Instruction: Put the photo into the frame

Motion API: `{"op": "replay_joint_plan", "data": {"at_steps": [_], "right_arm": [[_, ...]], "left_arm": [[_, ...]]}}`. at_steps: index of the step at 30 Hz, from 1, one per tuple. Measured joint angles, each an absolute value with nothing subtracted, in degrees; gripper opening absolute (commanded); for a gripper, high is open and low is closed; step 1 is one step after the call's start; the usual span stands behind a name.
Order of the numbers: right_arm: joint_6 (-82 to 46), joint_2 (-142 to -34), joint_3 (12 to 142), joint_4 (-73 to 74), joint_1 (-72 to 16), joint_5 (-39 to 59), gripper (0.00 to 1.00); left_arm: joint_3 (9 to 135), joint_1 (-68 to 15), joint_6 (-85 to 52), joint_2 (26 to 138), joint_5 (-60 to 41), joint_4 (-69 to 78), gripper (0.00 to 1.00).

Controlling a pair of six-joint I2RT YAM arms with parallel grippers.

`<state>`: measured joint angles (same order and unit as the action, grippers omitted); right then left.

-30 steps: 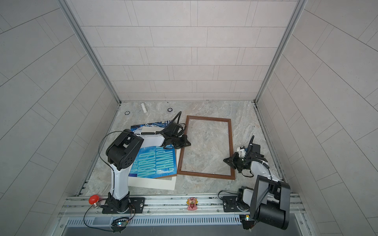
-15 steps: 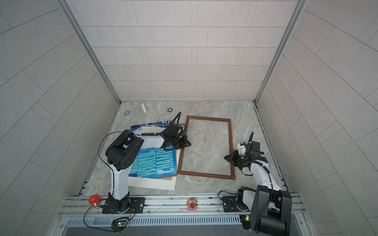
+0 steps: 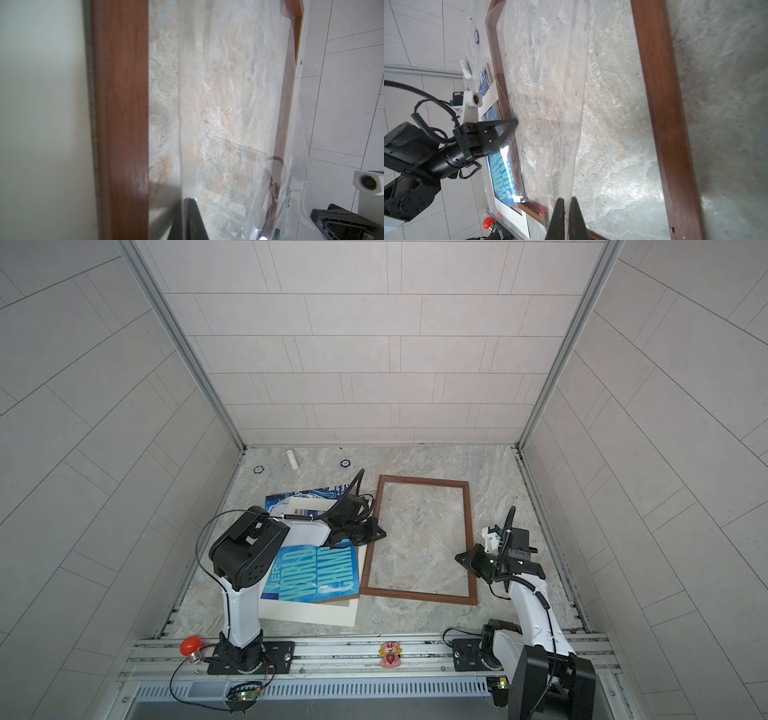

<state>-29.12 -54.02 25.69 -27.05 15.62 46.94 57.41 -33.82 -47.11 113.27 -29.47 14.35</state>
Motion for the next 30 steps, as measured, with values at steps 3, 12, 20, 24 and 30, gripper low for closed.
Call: {"op": "replay_joint_plan", "data": {"at_steps": [3,12,20,24,30], "right_arm": [[-29.21,-52.34,25.69,-26.89,15.27,47.07,0.0],[-31.99,-47.42,25.69,-21.98,15.09,49.71,0.0],[-34.41,-44.66,25.56,-16.16,15.09,49.69,0.0],[-34.98,-45.21,24.62,-13.69,15.09,47.59,0.0],[-35.46,-46.89,23.73,-13.28,16.93,44.31,0.43]], "left_arm": [[56.01,-34.06,-47.46,111.33,-29.21,15.25,0.0],[56.71,-35.2,-46.65,101.43,-28.45,14.09,0.0],[59.83,-35.73,-45.17,99.85,-27.57,12.56,0.0],[61.8,-35.81,-45.43,101.1,-28.84,12.05,0.0],[78.32,-36.47,-45.36,105.91,-32.51,5.21,0.0]]}}
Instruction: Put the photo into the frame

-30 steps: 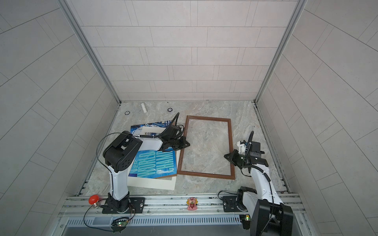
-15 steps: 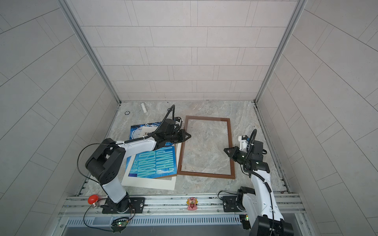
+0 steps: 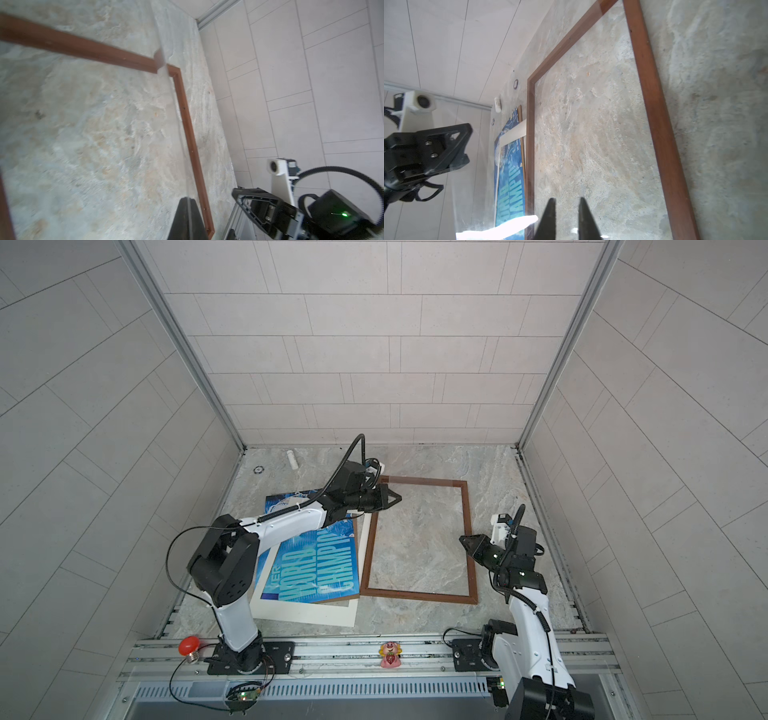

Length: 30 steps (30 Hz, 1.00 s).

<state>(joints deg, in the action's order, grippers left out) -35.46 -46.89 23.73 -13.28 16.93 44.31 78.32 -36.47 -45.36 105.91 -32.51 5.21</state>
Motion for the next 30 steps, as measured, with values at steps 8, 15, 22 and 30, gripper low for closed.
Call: {"op": "replay_joint_plan", "data": {"at_steps": [8,15,22,30], "right_arm": [[-39.03,-53.84,23.53,-11.25,29.69,44.62,0.71],[-48.49,-60.29,17.17,0.34,40.82,50.85,0.77],[-53.47,-66.28,15.46,8.23,45.87,55.92,0.8],[-50.89,-72.95,15.66,9.02,45.78,59.2,0.86]], "left_arm": [[106.1,-40.6,-46.09,111.39,-33.74,0.08,0.0],[113.89,-41.87,-49.6,117.19,-35.14,4.86,0.0],[96.66,-39.11,-53.45,117.93,-34.15,13.5,0.0],[85.47,-37.1,-55.53,125.67,-31.79,15.9,0.0]]}}
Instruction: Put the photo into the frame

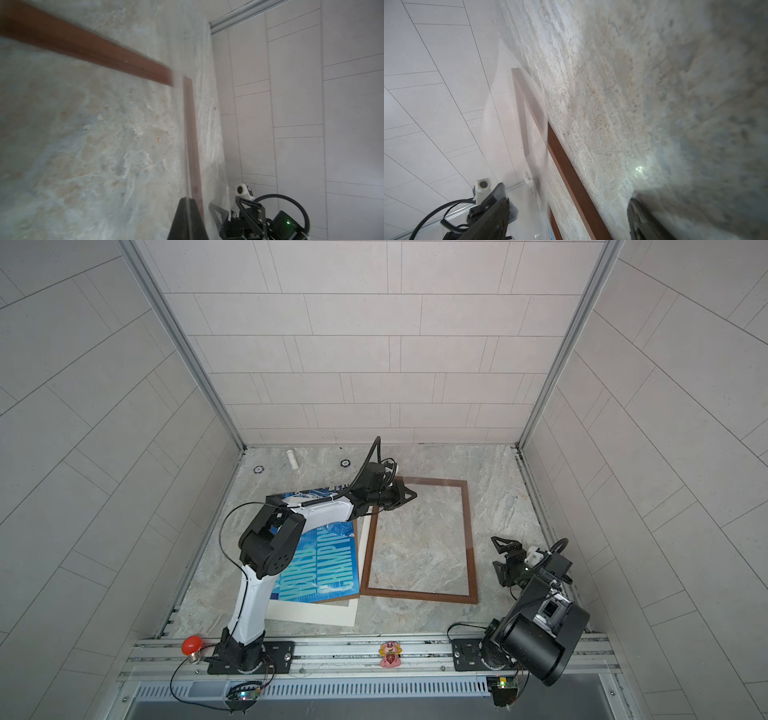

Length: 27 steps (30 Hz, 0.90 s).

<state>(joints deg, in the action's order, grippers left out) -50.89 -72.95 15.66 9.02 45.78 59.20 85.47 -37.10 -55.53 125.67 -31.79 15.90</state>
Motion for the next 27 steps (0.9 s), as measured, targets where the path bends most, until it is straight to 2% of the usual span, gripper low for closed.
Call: {"op": "replay_joint_plan", "data": {"at_steps": [9,17,20,23,26,27], "right_arm": [[-43.48,-76.86,19.55,6.26,38.65,59.4,0.87],[-39.97,-76.9,20.67,3.88,37.08,57.89,0.86],[-40.69,-76.88,19.97,5.67,36.93,57.63,0.77],[-42.0,-76.88,18.63,8.38,36.84,56.58,0.61],[-43.72,-76.4,17.15,9.85,36.64,55.66,0.57],[-43.88,-75.81,16.84,9.96,36.53,55.24,0.51]], "left_arm": [[84.07,-37.41,-52.69,126.45,-30.89,13.89,0.0],[84.07,-37.32,-50.92,126.45,-30.63,12.56,0.0],[84.07,-37.1,-50.57,126.45,-30.7,12.53,0.0],[84.07,-37.04,-50.28,126.45,-30.83,12.08,0.0],[84.07,-36.8,-49.41,126.45,-30.87,10.59,0.0],[84.07,-36.73,-49.06,126.45,-30.92,9.85,0.0]]}}
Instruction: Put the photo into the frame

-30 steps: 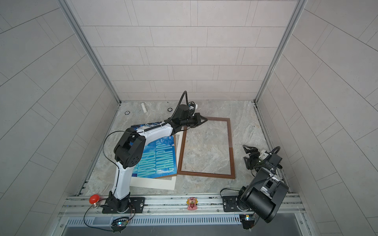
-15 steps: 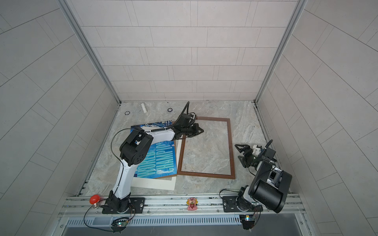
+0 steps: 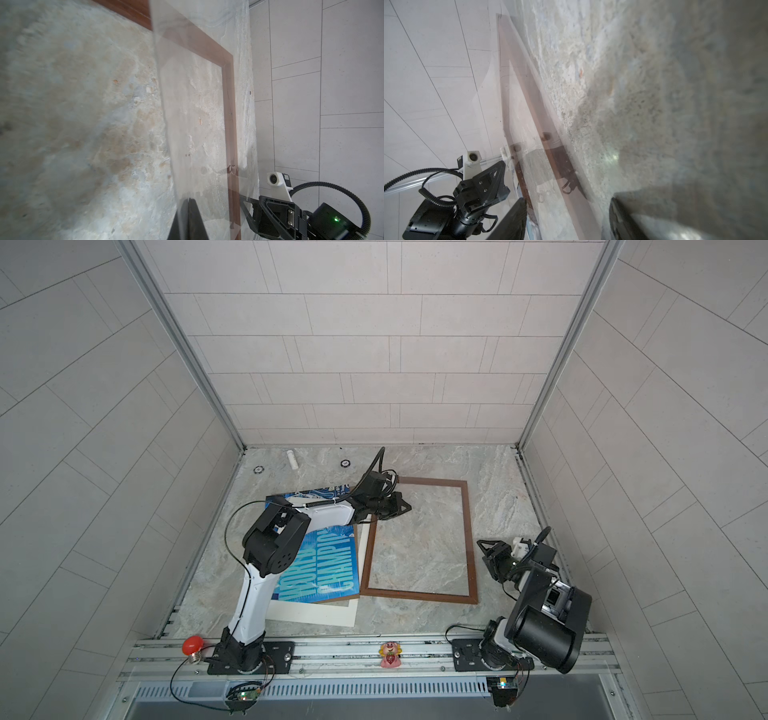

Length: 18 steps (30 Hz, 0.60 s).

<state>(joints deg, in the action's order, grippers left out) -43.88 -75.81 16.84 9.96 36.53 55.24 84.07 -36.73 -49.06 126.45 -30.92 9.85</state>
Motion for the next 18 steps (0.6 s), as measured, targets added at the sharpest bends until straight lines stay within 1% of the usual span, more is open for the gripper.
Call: {"op": "replay_joint_plan", "data": {"at_steps": [1,4,5,12,15,17,18], "right_arm": [[-43.72,-75.13,16.67,9.85,36.38,54.89,0.44],[-43.51,-72.6,16.58,9.39,35.83,54.04,0.31],[-43.24,-71.55,16.58,9.17,35.62,53.58,0.28],[-42.17,-66.13,16.58,7.35,34.17,50.63,0.24],[-41.63,-66.0,16.58,7.38,32.95,49.58,0.2],[-41.36,-66.63,16.62,7.35,32.1,49.06,0.2],[-41.1,-67.4,16.8,7.22,31.66,48.93,0.23]], "left_arm": [[84.07,-36.69,-48.88,126.45,-30.92,9.32,0.0],[84.12,-36.51,-48.01,126.45,-30.98,7.64,0.0],[84.2,-36.49,-47.83,126.45,-31.0,6.98,0.0],[85.21,-36.4,-46.63,126.43,-31.24,3.7,0.0],[85.27,-36.4,-46.41,126.41,-31.38,2.61,0.0],[85.27,-36.4,-46.33,126.41,-31.4,2.02,0.0],[85.27,-36.4,-46.24,126.34,-31.4,1.78,0.0]]}}
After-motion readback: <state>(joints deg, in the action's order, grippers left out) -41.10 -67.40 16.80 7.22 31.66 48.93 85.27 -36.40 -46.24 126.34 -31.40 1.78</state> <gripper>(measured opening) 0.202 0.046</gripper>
